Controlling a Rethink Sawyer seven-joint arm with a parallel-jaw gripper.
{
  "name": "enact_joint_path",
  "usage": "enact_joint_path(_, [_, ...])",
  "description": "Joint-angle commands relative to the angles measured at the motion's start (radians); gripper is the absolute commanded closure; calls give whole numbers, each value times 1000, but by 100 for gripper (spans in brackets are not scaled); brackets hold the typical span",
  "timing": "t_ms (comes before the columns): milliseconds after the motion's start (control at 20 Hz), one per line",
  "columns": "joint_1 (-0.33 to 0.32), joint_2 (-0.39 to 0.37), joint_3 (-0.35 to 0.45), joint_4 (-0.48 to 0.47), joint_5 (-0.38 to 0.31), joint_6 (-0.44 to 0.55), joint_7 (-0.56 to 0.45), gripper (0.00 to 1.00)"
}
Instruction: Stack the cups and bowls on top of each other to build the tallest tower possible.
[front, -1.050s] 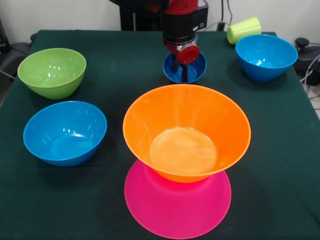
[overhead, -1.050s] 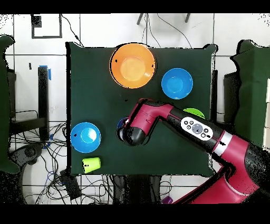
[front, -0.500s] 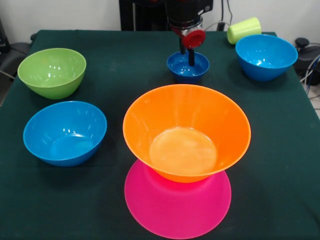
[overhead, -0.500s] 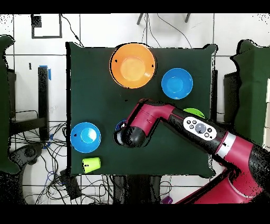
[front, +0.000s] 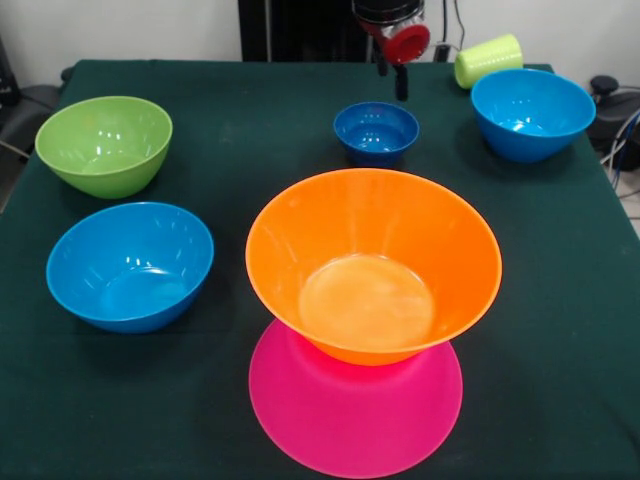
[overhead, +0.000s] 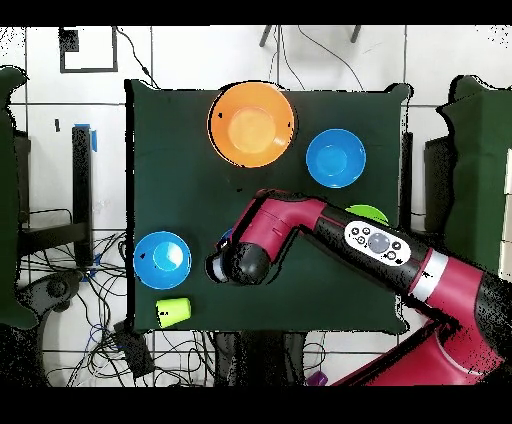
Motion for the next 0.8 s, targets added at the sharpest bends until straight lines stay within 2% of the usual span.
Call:
enact_joint_path(50, [77,-13,-70,21,-17,12,-42,0])
enact_joint_path(200, [91,-4,-78,40,-53,-27,-16,0])
enact_joint_path(800, [98,13,-89,80,-86,-86,-44,0])
